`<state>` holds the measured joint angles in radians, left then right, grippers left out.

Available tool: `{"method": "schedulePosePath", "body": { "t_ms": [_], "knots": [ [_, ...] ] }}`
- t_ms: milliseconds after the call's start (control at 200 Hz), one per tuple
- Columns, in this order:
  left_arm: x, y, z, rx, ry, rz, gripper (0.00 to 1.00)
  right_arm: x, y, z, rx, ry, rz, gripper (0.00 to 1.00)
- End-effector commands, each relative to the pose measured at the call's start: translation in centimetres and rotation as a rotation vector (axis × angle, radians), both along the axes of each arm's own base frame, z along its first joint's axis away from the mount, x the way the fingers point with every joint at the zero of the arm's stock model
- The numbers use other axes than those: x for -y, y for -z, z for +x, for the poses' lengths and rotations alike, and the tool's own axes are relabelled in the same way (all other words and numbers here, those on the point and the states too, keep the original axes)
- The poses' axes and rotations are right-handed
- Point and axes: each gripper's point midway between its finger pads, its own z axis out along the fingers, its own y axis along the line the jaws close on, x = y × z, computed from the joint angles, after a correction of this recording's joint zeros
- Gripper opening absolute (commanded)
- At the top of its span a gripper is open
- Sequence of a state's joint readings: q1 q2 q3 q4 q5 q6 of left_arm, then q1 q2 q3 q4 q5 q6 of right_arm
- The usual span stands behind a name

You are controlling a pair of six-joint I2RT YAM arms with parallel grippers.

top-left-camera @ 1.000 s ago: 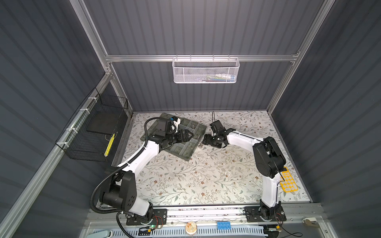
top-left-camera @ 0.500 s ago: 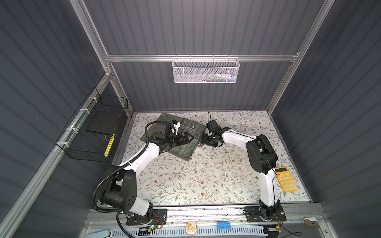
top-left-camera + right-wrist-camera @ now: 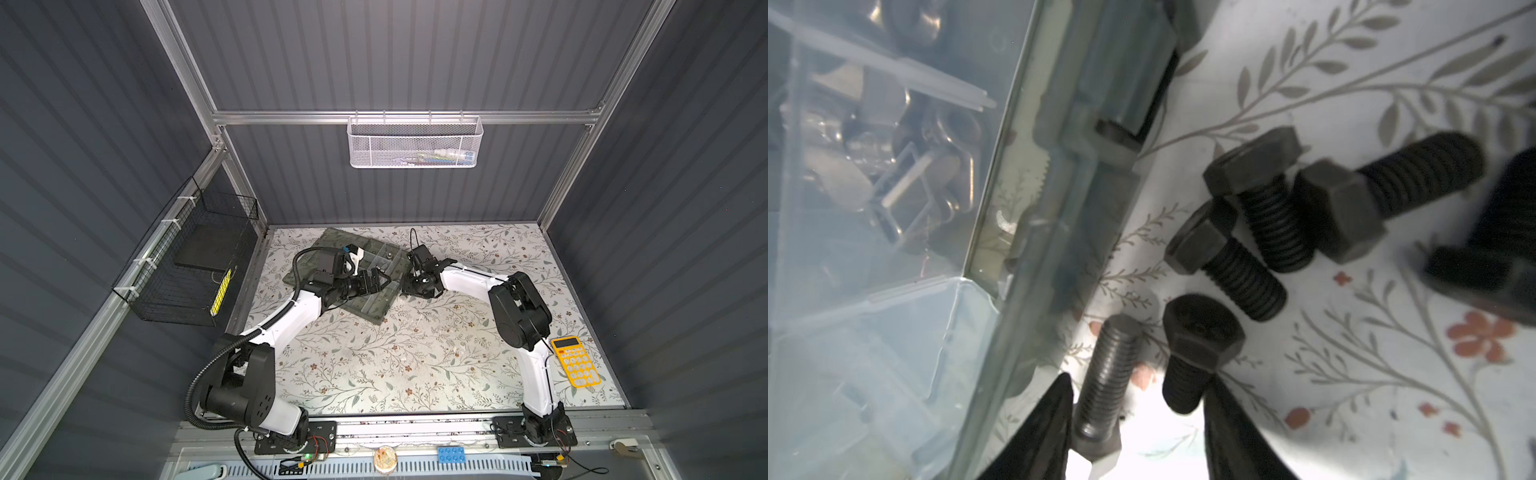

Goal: Sort the screws and nuts into containers
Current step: 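Lower the right gripper and close it on the silver bolt beside the box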

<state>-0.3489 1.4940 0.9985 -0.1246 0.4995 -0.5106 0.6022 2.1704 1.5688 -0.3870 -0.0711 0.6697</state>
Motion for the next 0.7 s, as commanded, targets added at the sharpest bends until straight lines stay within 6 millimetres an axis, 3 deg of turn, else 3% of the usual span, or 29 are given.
{"method": "schedulePosePath", "body": {
  "t_ms": [0,455,695],
  "knots": [
    [0.3,0.1,-0.6,-0.011,0.015,-0.023,1.0,1.1,1.9,-1.2,-0.051,0.005,-0.057,0.44],
    [0.4,0.3,-0.4,-0.017,0.015,-0.027,1.0,3.2,2.0,-4.1,-0.066,-0.002,-0.09,0.43],
    [0.4,0.6,-0.5,-0.028,0.017,-0.028,1.0,4.5,2.8,-5.9,-0.097,-0.004,-0.108,0.35]
  ]
}}
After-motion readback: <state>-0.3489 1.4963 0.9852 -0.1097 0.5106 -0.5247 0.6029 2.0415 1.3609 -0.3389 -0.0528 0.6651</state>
